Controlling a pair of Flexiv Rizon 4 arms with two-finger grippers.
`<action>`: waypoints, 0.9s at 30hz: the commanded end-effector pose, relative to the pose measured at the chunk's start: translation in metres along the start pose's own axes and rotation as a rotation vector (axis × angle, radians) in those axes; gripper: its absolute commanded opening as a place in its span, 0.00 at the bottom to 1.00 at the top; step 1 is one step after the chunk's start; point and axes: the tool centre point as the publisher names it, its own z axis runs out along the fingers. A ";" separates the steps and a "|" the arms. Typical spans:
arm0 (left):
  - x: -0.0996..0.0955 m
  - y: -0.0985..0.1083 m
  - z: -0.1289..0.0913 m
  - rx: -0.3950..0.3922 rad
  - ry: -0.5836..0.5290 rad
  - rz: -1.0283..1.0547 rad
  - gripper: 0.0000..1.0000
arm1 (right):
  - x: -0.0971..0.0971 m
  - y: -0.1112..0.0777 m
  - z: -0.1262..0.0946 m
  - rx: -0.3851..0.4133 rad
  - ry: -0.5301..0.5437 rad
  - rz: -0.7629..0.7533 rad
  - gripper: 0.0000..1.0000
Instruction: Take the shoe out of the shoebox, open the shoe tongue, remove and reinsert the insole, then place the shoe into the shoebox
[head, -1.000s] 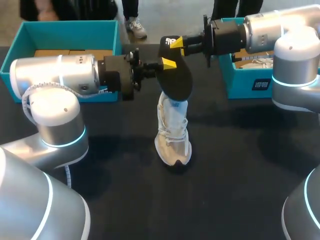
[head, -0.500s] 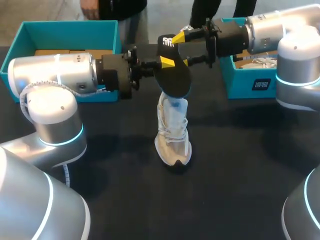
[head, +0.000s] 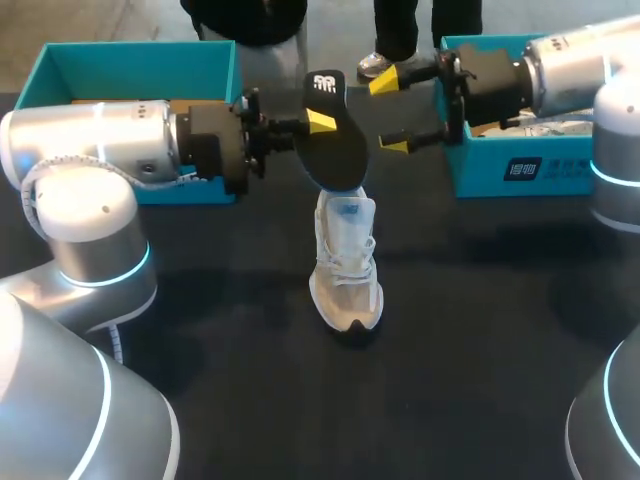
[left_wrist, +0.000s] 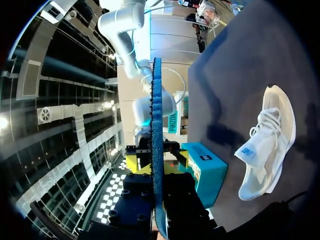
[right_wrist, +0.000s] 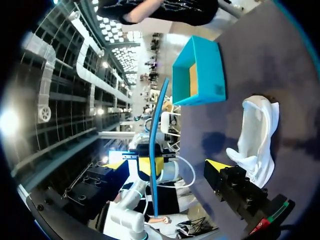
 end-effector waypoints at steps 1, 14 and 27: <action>-0.001 -0.002 -0.002 0.000 0.000 -0.001 0.00 | 0.006 -0.015 -0.011 -0.033 -0.031 -0.012 1.00; -0.001 -0.009 -0.008 0.015 0.012 0.002 0.00 | 0.006 -0.015 -0.011 -0.033 -0.031 -0.012 1.00; -0.001 -0.020 -0.012 0.045 0.007 -0.019 0.00 | -0.008 -0.033 -0.028 -0.061 -0.018 -0.020 1.00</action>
